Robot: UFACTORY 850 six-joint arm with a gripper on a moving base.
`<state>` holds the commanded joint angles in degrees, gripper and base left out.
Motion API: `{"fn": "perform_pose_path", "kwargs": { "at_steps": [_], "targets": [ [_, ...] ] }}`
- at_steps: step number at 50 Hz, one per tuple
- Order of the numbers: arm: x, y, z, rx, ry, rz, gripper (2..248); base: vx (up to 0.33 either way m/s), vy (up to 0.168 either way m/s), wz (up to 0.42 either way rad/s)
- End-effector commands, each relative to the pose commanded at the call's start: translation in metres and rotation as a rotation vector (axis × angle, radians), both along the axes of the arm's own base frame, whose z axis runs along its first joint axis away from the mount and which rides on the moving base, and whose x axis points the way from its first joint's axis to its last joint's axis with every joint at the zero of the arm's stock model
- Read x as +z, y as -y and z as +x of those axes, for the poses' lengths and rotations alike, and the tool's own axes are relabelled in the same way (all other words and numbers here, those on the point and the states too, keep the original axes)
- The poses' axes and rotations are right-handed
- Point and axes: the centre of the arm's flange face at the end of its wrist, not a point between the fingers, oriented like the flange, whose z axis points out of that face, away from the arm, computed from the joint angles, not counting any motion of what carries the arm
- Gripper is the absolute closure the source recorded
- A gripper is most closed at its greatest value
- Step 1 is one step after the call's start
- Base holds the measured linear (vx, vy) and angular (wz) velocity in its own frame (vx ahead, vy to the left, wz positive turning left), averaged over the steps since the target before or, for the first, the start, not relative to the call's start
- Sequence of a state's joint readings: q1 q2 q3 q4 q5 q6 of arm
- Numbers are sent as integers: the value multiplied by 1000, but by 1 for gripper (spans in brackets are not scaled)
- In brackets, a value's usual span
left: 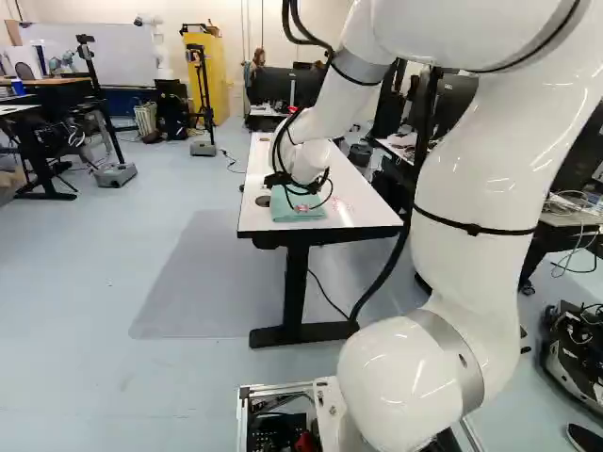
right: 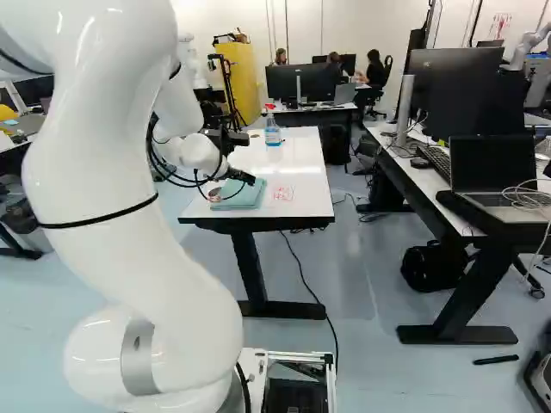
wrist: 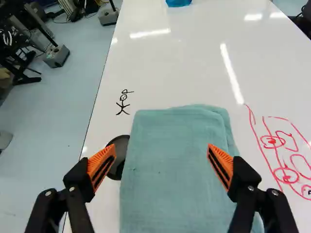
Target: Clean the table with the green towel
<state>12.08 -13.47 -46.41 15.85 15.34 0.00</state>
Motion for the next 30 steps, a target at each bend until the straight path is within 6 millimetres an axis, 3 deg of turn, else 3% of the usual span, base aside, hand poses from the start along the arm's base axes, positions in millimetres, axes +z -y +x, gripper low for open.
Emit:
{"fn": "perform_pose_path", "kwargs": {
  "at_steps": [7,30],
  "targets": [
    [-1,-4,10,4,4,1,3,0,0,0],
    [0,2,4,-5,1,0,3,0,0,0]
  ]
}}
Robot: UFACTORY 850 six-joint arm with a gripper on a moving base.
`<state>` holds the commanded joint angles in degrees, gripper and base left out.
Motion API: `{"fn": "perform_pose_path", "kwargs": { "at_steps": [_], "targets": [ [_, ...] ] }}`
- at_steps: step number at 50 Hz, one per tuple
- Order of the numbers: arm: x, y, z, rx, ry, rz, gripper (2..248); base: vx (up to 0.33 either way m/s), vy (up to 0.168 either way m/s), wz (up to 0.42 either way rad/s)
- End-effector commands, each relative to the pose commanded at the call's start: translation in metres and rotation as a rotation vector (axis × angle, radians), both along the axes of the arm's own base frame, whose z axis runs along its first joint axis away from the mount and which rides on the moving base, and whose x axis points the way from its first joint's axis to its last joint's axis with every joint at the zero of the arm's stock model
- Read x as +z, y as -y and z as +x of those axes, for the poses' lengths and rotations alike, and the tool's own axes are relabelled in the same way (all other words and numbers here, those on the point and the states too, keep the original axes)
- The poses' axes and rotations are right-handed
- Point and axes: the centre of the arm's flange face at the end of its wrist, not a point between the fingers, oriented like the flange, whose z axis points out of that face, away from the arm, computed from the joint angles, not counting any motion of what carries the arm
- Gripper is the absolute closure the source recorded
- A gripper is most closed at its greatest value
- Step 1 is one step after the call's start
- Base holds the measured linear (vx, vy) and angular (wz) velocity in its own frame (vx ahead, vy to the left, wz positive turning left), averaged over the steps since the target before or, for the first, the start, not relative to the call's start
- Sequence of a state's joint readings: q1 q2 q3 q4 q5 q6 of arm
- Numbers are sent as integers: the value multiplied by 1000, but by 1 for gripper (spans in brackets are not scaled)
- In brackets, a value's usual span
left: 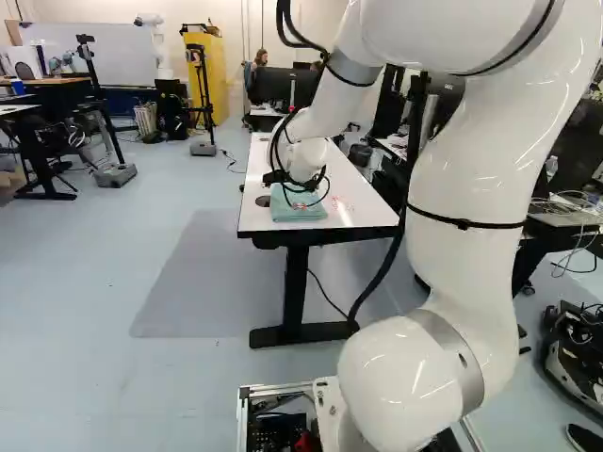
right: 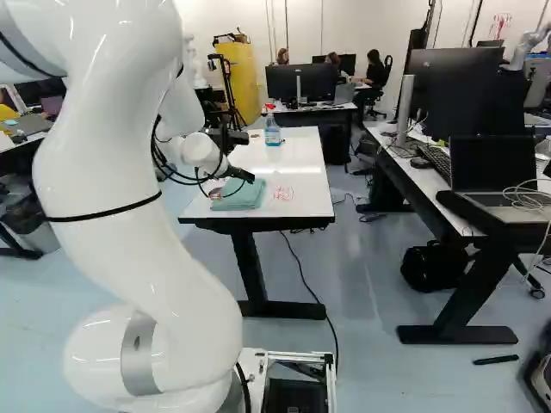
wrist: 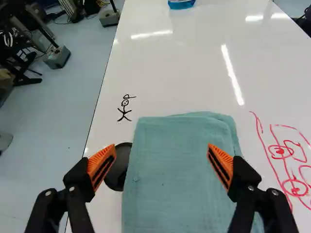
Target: Clean the table with the green towel
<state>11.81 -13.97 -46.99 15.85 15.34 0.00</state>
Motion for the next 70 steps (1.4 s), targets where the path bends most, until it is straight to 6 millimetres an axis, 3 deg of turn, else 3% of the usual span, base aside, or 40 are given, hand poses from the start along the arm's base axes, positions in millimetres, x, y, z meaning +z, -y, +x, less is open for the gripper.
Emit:
{"fn": "perform_pose_path", "kwargs": {
  "at_steps": [14,39,70],
  "targets": [
    [1,15,-13,-25,-6,-1,3,0,0,0],
    [-13,15,-9,-25,-30,-6,3,0,0,0],
    [-13,15,-9,-25,-30,-6,3,0,0,0]
  ]
}}
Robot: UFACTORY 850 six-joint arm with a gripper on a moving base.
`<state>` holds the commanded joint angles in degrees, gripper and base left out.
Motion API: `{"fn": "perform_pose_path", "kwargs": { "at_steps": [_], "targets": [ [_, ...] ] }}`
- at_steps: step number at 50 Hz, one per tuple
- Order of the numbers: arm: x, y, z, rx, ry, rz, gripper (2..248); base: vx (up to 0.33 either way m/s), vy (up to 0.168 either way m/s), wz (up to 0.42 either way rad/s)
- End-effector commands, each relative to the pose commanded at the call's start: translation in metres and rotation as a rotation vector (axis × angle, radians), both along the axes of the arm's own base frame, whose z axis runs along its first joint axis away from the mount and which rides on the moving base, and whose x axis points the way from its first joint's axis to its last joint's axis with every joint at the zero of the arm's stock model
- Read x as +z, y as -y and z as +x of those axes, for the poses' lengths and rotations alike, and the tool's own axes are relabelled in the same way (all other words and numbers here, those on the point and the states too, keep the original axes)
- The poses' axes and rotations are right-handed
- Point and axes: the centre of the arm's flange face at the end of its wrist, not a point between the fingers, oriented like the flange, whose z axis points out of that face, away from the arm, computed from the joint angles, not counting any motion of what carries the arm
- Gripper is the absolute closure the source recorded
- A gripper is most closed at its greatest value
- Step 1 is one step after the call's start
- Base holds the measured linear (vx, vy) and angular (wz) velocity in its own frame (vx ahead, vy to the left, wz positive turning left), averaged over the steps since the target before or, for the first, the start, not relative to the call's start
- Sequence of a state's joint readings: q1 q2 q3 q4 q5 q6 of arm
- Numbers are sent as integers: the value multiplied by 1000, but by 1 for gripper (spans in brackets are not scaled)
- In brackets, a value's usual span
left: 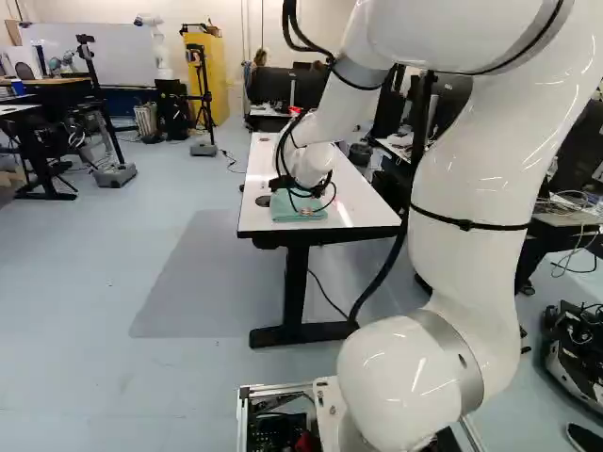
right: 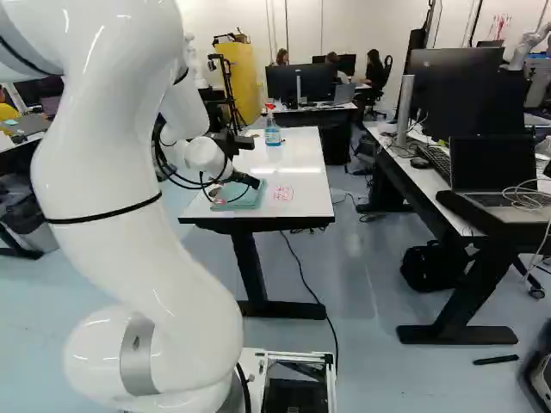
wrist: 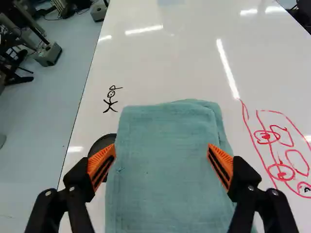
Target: Clean the table with the green towel
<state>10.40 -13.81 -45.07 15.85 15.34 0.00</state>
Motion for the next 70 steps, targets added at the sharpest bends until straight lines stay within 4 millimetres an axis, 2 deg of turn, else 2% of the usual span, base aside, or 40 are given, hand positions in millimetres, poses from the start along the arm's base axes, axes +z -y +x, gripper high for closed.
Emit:
{"fn": "perform_pose_path", "kwargs": {
  "at_steps": [49,54,55,59,60,65,66,70],
  "targets": [
    [-2,0,1,0,-4,-1,3,0,0,0],
    [-2,0,1,0,-4,-1,9,0,0,0],
    [-2,0,1,0,-4,-1,46,0,0,0],
    [-2,0,1,0,-4,-1,46,0,0,0],
    [-2,0,1,0,-4,-1,85,0,0,0],
    [-2,0,1,0,-4,-1,85,0,0,0],
    [-2,0,1,0,-4,-1,123,0,0,0],
    [-2,0,1,0,-4,-1,123,0,0,0]
  ]
}}
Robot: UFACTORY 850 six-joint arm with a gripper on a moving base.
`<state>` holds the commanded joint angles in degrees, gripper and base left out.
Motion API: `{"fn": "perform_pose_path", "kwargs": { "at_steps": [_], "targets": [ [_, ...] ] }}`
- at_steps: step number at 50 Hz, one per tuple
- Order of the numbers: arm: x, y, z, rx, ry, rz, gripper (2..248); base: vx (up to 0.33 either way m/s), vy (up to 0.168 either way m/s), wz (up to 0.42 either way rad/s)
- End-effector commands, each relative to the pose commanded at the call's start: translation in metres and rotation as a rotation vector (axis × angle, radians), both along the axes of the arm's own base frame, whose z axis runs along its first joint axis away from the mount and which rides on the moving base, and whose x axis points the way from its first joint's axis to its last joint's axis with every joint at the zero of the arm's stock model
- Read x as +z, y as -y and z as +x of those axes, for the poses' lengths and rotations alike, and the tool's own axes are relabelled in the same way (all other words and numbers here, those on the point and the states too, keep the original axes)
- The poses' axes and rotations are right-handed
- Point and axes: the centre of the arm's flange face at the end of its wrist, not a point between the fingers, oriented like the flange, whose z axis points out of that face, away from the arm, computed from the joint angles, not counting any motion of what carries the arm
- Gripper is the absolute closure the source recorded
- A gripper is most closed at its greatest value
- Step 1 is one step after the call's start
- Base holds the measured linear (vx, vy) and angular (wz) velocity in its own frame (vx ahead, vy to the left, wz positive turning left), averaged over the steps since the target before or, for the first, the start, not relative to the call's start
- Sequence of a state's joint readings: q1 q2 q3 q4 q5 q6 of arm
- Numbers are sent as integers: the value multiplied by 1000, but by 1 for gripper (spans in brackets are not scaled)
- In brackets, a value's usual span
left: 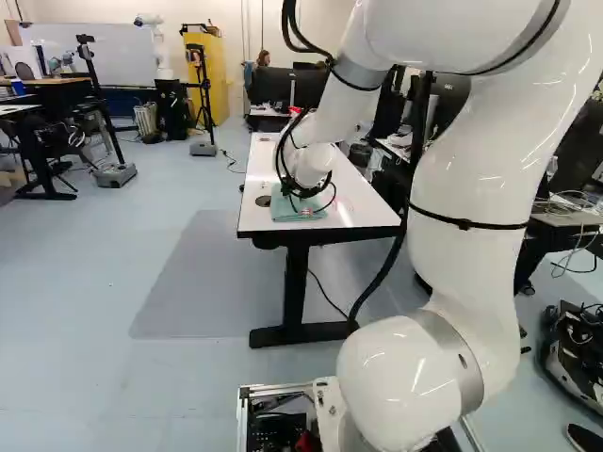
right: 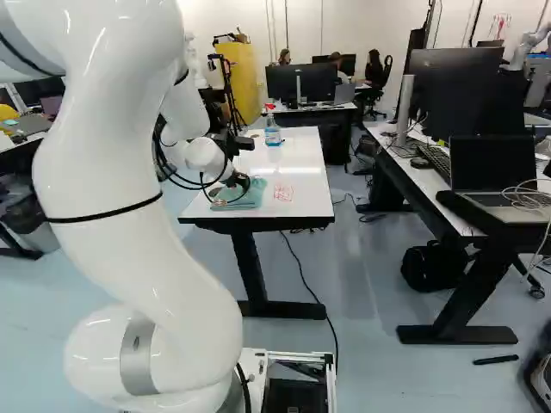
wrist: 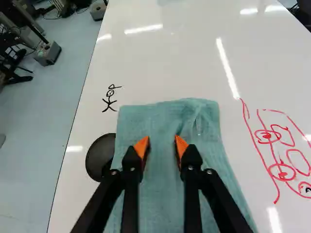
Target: Clean the table with the green towel
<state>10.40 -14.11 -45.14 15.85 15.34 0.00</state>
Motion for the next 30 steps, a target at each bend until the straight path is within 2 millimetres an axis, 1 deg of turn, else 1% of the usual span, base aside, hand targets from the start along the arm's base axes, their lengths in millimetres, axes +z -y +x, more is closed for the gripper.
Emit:
{"fn": "perform_pose_path", "kwargs": {
  "at_steps": [1,5,6,10,11,24,30],
  "targets": [
    [0,0,0,0,0,0,161,0,0,0],
    [0,0,0,0,0,0,161,0,0,0],
    [0,0,0,0,0,0,199,0,0,0],
    [0,0,0,0,0,0,199,0,0,0],
    [0,0,0,0,0,0,228,0,0,0],
    [0,0,0,0,0,0,230,0,0,0],
    [5,0,-1,0,8,2,230,0,0,0]
  ]
}}
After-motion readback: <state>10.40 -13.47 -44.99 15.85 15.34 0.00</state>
